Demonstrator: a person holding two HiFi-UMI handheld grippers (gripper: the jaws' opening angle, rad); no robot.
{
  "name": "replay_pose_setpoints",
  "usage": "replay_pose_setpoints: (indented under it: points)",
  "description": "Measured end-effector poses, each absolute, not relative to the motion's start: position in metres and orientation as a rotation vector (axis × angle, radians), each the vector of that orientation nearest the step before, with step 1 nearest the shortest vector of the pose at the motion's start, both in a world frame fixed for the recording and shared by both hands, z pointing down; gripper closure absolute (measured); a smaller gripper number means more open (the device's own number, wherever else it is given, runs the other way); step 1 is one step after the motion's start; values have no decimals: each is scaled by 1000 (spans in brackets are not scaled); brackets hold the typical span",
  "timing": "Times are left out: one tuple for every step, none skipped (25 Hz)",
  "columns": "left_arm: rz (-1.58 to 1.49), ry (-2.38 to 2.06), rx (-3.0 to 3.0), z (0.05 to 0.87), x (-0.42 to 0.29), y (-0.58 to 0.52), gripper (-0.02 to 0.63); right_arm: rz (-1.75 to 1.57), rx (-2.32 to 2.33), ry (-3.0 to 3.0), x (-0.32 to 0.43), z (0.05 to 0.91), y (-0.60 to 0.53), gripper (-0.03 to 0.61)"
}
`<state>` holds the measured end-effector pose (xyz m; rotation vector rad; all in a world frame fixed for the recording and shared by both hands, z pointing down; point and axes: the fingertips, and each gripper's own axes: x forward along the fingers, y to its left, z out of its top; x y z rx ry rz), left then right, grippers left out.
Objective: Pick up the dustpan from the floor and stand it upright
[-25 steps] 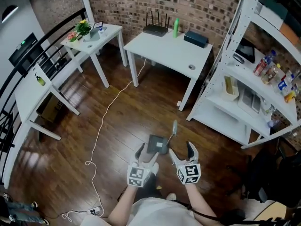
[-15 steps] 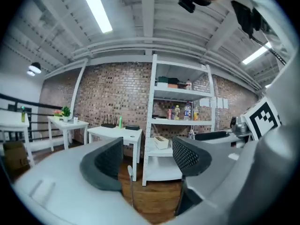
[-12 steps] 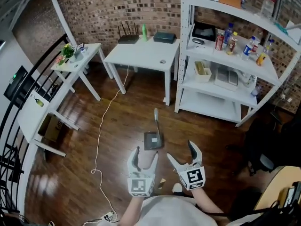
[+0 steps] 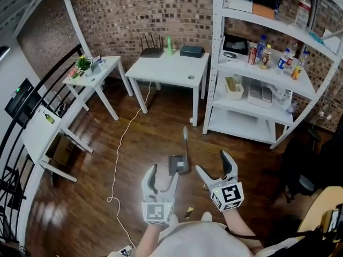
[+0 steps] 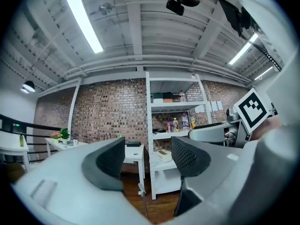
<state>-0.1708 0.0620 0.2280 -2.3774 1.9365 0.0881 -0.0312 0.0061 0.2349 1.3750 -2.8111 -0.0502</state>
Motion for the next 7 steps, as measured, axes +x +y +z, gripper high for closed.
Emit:
replay_pose_setpoints:
  points:
    - [88, 1928, -2378, 228, -175, 63, 299, -42, 1369, -2805, -34, 238, 9, 176]
    - [90, 1926, -2385, 225, -178, 63, 298, -29, 1366, -2800, -35, 241, 12, 176]
    - [94, 1931, -2393, 221, -180, 62, 298, -21, 1365, -2798, -37, 242, 14, 176]
    - [101, 1943, -2396, 218, -183, 62, 298, -23, 1363, -2798, -39, 242, 16, 178]
    - [108, 1959, -2396, 215, -187, 61, 298, -33, 1361, -2799, -41, 240, 16, 179]
    - [117, 1976, -2393, 214, -190, 60, 297, -48, 1358, -2800, -43, 237, 16, 182]
    - [127, 1991, -2390, 212, -194, 59, 291, -64, 1355, -2800, -46, 235, 17, 184]
